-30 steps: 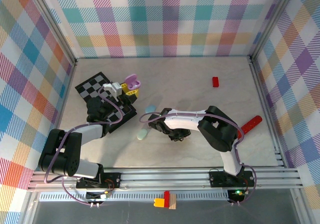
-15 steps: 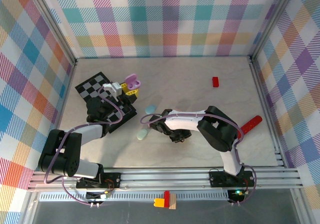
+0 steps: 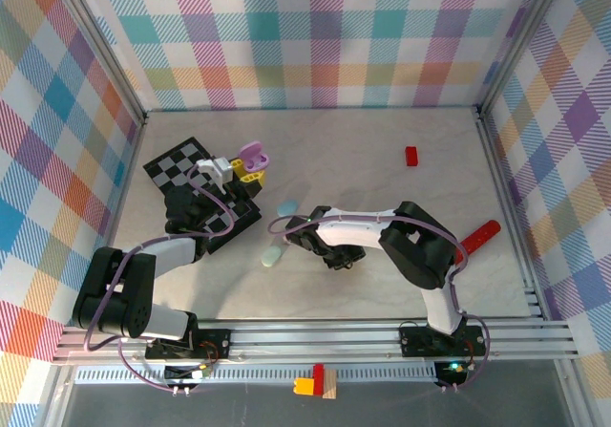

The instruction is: Insert wireless bluetooth earbuds into charging case

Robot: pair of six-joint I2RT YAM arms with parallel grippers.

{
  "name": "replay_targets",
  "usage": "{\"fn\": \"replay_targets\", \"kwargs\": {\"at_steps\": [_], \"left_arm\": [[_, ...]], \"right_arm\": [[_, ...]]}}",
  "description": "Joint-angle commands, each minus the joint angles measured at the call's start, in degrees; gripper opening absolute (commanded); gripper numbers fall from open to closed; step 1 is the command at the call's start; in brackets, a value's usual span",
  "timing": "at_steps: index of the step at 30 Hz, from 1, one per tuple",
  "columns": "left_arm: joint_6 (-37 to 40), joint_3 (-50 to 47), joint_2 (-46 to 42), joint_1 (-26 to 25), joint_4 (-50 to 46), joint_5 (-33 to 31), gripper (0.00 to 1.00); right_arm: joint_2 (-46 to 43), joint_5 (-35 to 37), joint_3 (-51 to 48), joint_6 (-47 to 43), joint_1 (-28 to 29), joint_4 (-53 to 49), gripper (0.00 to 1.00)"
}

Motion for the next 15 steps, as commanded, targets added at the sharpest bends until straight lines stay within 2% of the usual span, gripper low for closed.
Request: {"fn": "replay_targets", "kwargs": {"at_steps": [1, 15], "left_arm": [[-0.14, 1.47, -1.17, 0.78, 2.19, 1.28, 0.37], [-0.32, 1.55, -0.86, 0.78, 2.32, 1.35, 0.38]], "right_arm": [[-3.29, -0.64, -0.32, -0.71, -0.14, 1.63, 0.30], [-0.89, 1.50, -0.21, 2.02, -0.30, -3.05, 0.28]]}}
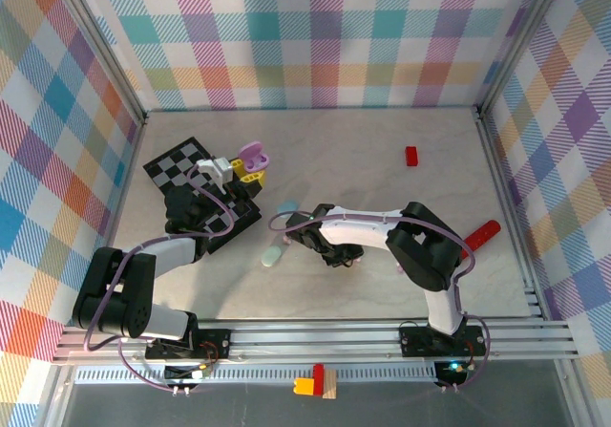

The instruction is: Insert wireless bluetooth earbuds into charging case

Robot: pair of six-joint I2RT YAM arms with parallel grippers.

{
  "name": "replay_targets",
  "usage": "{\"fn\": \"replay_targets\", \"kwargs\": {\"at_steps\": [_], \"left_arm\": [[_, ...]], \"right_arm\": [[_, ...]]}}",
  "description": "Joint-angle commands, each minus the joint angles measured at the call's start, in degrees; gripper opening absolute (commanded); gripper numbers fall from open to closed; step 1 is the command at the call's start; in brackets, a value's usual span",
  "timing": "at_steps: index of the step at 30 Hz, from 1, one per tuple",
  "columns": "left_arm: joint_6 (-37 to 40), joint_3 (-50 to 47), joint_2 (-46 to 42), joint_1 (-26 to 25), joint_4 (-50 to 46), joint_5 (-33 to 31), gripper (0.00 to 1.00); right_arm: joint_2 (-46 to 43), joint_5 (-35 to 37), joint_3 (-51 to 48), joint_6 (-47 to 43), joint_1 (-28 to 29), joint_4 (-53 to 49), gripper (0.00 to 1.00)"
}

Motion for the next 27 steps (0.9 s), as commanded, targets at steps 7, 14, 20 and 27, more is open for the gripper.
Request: {"fn": "replay_targets", "kwargs": {"at_steps": [7, 14, 20, 27], "left_arm": [[-0.40, 1.40, -1.10, 0.78, 2.35, 1.25, 0.38], [-0.49, 1.36, -1.28, 0.78, 2.34, 1.51, 0.38], [-0.80, 1.44, -1.08, 0.78, 2.41, 1.74, 0.38], [-0.93, 1.69, -0.80, 0.76, 2.41, 2.05, 0.38]], "right_arm": [[1.83, 0.29, -1.50, 1.52, -0.63, -1.69, 0.27], [2.25, -0.13, -2.83, 1.52, -0.92, 0.07, 0.27], [2.53, -0.37, -3.94, 0.82, -1.05, 1.58, 0.24], [1.13, -0.30, -3.08, -0.15, -1.04, 0.79, 0.20]]}}
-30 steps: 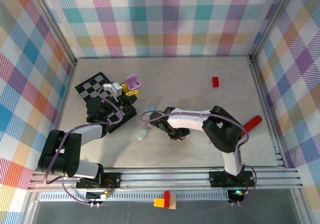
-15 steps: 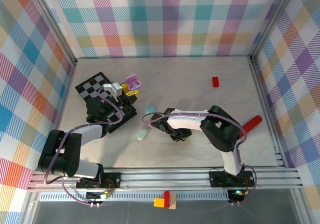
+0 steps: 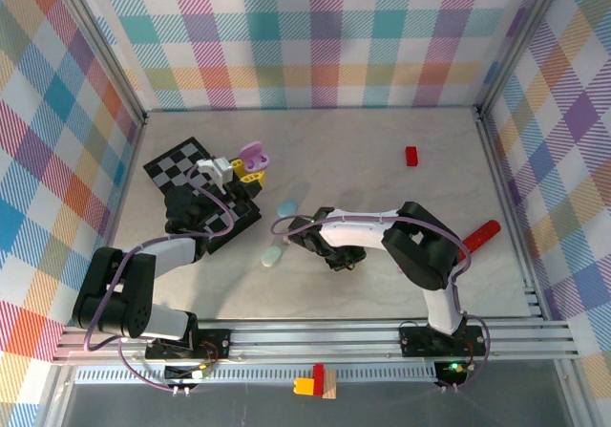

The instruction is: Insert wireless bluetooth earbuds into charging case

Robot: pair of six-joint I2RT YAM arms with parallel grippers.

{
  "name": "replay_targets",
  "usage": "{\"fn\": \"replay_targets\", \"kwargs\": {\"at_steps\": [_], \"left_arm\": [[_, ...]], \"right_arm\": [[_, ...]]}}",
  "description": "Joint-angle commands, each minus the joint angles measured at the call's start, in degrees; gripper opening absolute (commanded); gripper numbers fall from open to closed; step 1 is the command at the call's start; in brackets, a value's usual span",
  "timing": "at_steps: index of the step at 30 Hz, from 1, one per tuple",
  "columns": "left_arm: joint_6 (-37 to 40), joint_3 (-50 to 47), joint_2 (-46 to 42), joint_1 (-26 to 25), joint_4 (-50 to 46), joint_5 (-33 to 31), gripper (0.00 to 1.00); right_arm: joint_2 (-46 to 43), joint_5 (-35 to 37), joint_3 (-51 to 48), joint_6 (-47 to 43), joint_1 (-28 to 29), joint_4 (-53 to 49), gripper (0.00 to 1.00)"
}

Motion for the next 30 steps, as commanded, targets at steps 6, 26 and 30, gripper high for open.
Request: {"fn": "replay_targets", "kwargs": {"at_steps": [6, 26, 30], "left_arm": [[0.14, 1.48, -0.57, 0.52, 2.24, 0.81, 0.38], [8.71, 4.97, 3.81, -10.93, -5.03, -0.70, 0.37], [12.18, 6.43, 4.42, -14.24, -8.94, -1.33, 0.37]], "right_arm": [[-5.75, -4.13, -2.79, -0.72, -2.22, 3.25, 0.19], [-40.46, -50.03, -22.41, 1.11, -26.86, 30.73, 0.20], [-44.59, -59.27, -24.41, 3.39, -30.65, 36.30, 0.20]]}}
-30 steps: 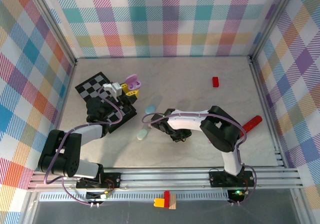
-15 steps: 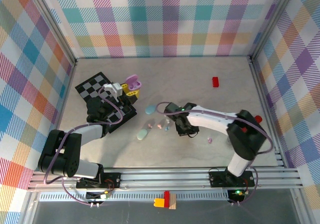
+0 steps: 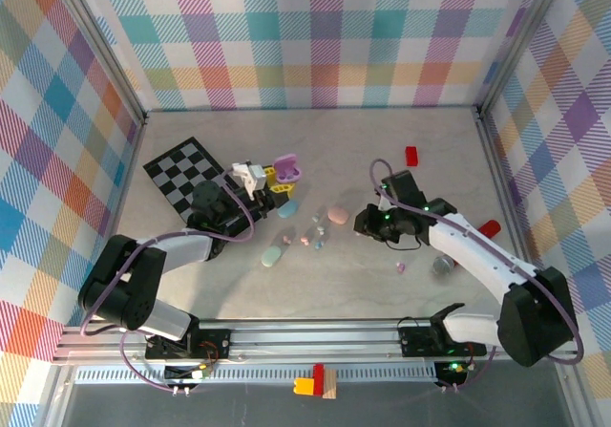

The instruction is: Insert wireless bluetooth earbuds into charging case

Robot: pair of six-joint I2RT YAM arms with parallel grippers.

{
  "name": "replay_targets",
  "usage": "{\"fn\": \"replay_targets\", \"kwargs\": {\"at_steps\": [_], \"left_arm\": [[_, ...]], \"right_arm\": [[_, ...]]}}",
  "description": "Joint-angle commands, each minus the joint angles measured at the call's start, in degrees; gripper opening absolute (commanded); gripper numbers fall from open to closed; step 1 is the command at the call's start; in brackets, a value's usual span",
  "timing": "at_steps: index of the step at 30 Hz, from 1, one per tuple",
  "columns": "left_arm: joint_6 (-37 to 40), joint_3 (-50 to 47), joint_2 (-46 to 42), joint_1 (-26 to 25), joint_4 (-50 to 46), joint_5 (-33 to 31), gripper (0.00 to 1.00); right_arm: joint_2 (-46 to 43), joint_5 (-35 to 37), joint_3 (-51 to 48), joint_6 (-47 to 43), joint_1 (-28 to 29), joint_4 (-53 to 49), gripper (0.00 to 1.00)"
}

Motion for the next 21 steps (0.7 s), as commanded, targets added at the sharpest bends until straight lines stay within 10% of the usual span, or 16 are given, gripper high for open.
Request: {"fn": "replay_targets", "kwargs": {"at_steps": [1, 21], "left_arm": [[4.52, 2.50, 0.89, -2.45, -2.09, -0.45, 0.37], [9.39, 6.90, 7.43, -10.13, -4.05, 1.07, 0.37]], "right_arm": [[-3.11, -13.65, -1.21, 2.46, -2.02, 8.07, 0.21], [-2.31, -26.73, 6.97, 5.25, -2.69, 17.18, 0.20]]}}
